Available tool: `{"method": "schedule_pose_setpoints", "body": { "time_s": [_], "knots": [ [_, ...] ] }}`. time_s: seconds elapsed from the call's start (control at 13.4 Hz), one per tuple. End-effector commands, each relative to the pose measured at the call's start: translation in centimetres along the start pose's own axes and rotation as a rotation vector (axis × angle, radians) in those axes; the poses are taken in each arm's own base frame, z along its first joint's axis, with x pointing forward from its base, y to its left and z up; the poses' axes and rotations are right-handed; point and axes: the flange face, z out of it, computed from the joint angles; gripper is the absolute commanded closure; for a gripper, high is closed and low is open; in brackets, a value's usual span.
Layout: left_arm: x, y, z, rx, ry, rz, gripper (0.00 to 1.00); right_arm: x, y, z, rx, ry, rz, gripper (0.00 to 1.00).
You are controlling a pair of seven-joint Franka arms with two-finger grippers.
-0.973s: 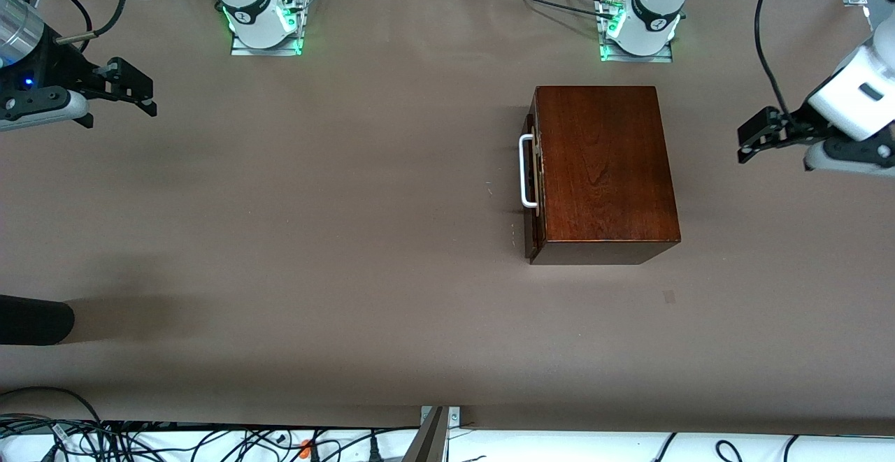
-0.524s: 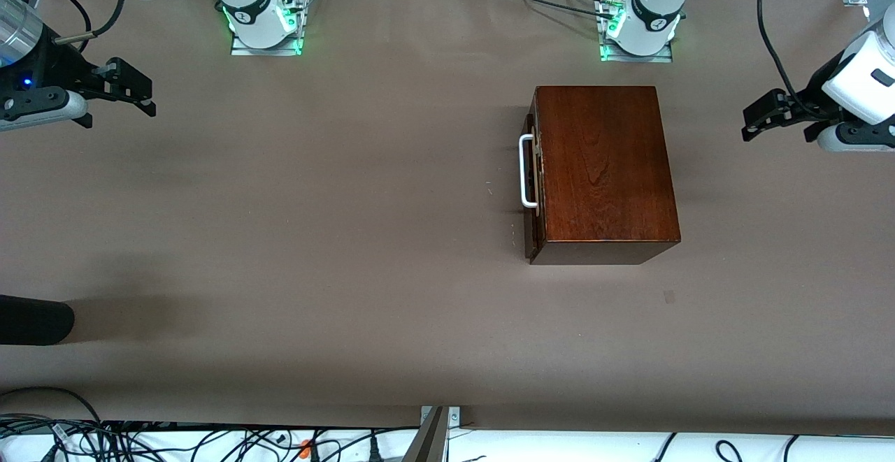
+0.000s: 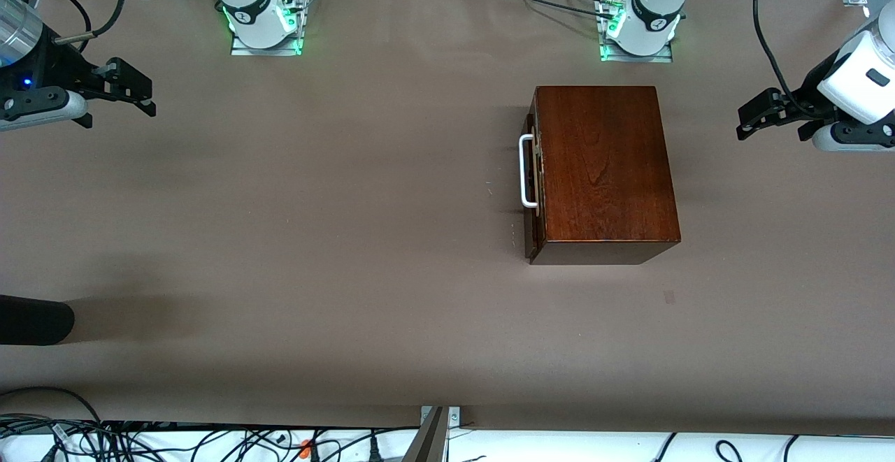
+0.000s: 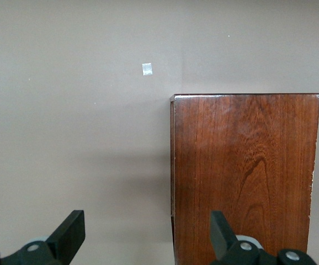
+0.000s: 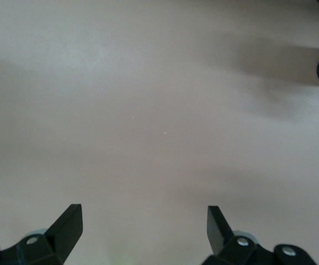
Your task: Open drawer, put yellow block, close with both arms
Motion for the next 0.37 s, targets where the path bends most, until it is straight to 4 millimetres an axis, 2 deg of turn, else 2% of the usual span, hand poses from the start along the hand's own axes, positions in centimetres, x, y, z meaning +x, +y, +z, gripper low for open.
{"method": "schedule_pose_setpoints", "body": {
  "time_s": [0.0, 0.3],
  "knots": [
    [0.34, 0.32, -0.36, -0.009, 0.001, 0.005, 0.00, 0.13, 0.13, -0.46, 0.005, 0.000, 0.008, 0.00],
    [0.76, 0.35, -0.33, -0.009, -0.002, 0.006, 0.00, 0.13, 0.13, -0.46, 0.005, 0.000, 0.008, 0.00]
  ]
}}
